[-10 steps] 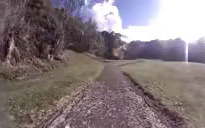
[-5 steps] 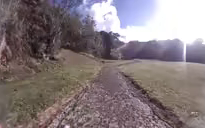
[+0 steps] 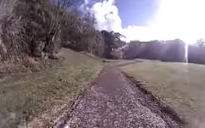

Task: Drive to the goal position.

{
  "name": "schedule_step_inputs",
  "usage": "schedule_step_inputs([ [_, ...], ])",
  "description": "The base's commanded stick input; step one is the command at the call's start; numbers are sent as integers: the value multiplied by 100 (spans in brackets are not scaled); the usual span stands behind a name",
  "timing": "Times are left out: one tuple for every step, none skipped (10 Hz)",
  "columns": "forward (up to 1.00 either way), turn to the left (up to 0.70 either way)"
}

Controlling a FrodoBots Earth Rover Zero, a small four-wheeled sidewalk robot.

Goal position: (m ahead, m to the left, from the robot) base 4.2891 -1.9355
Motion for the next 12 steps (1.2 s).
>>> schedule_step_inputs([
  [70,0],
  [70,0],
  [70,0],
  [70,0],
  [70,0],
  [70,0],
  [70,-9],
  [70,-24],
  [70,-35],
  [70,-35],
  [70,0],
  [70,0],
])
